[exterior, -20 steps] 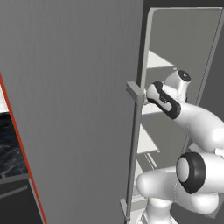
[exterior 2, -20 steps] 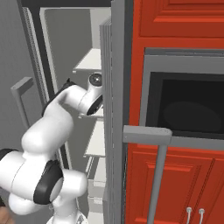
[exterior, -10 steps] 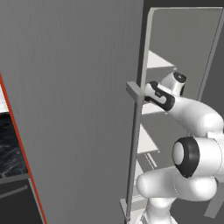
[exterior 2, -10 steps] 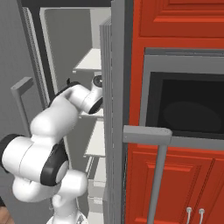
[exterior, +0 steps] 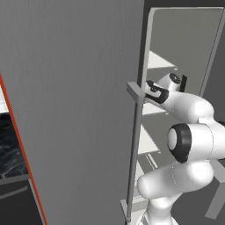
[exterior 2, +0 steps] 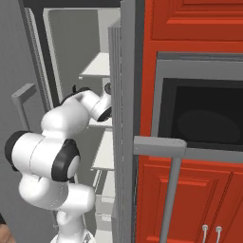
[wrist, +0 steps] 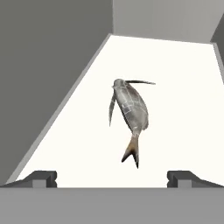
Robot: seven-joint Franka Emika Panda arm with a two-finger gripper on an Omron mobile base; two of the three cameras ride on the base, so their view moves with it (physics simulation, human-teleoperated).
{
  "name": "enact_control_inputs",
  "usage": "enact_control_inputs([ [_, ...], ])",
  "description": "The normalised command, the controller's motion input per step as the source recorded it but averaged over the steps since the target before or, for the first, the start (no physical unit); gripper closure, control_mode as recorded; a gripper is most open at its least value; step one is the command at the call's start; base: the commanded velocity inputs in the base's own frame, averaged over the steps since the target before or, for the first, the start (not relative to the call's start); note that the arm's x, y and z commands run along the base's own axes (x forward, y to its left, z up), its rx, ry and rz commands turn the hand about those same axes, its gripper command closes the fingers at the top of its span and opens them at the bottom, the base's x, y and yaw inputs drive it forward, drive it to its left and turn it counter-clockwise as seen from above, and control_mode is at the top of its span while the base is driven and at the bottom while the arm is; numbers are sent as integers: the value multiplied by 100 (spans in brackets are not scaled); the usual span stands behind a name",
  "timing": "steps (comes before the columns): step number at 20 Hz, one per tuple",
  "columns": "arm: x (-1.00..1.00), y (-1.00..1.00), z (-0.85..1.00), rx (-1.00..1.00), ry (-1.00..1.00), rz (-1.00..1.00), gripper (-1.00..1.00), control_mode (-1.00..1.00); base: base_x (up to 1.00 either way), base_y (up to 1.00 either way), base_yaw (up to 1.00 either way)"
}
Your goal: Take the fish, mushroom, and lime from the freezer and place them in the bowl on the counter.
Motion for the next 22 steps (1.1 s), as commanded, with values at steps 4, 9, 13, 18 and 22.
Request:
enact_control_inputs([
  [4, 41, 0, -6, 0, 0, 0, -100, -100, 0, 0, 0],
  [9, 27, 0, -6, 0, 0, 2, -100, -100, 0, 0, 0],
  [13, 24, 0, -21, 0, 0, 2, -100, -100, 0, 0, 0],
  [18, 23, 0, -22, 0, 0, 2, -100, -100, 0, 0, 0],
  [22, 23, 0, -16, 0, 0, 1, -100, -100, 0, 0, 0],
])
